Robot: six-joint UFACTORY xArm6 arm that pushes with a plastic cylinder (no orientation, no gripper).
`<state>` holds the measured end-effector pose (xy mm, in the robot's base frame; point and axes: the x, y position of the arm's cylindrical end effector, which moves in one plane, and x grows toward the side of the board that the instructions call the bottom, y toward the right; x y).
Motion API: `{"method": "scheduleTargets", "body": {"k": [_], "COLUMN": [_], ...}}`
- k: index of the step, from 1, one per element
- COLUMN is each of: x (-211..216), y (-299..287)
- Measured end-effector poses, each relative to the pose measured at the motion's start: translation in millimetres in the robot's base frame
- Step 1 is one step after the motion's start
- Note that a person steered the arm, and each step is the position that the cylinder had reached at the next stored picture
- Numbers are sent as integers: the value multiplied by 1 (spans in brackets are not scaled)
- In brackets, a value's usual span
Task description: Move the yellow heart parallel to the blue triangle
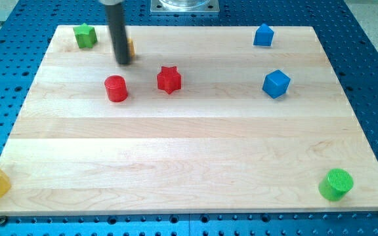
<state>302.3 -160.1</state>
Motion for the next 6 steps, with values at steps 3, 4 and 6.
{"method": "scheduleTargets", "body": {"k": [3,4,6], "x": [-56,-53,-68], "y": [127,129,163]}}
